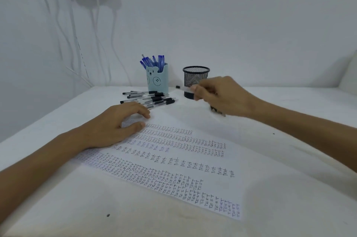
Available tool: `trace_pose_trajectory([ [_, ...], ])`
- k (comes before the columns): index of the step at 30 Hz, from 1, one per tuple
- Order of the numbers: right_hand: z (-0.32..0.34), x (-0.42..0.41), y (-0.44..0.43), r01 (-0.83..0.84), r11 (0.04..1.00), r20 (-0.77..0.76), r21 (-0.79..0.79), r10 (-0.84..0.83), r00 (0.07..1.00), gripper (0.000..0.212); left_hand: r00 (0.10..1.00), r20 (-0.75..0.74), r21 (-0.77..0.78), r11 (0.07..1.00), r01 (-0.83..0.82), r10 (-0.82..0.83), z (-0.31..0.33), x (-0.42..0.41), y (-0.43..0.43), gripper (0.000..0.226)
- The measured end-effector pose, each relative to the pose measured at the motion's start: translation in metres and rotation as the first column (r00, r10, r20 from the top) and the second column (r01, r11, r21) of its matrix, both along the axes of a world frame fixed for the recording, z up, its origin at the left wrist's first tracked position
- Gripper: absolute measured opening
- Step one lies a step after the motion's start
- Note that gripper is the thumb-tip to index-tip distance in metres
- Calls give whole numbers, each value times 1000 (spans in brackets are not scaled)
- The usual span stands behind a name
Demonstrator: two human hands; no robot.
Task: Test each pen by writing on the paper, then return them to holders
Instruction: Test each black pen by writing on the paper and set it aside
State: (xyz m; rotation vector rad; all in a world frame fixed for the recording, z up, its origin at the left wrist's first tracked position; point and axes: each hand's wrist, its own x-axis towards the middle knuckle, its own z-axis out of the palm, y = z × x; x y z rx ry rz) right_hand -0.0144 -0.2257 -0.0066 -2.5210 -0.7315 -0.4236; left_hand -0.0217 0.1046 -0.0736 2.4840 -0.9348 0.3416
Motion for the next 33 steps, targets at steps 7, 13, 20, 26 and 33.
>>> trace_pose_trajectory([
  [7, 30, 41, -45, 380, 925, -195, 27, -368, 909, 28, 1000, -6, -5, 1000, 9, -9, 0, 0, 0, 40],
  [13, 4, 74, -71, 526, 850, -194, -27, -520, 832, 47, 1000, -31, -4, 1000, -4, 4, 0, 0, -1, 41],
  [20, -20, 83, -72, 516, 856, -148, -33, -515, 844, 35, 999, -35, -5, 1000, 1, -1, 2, -4, -2, 39],
  [26, -27, 84, -73, 518, 854, -101, -48, -520, 848, 38, 1000, -30, 5, 1000, -3, 3, 2, -4, -2, 41],
  [33, -24, 81, -71, 535, 843, -61, -62, -538, 841, 36, 1000, -26, -2, 1000, -1, 1, 2, -3, -2, 41],
])
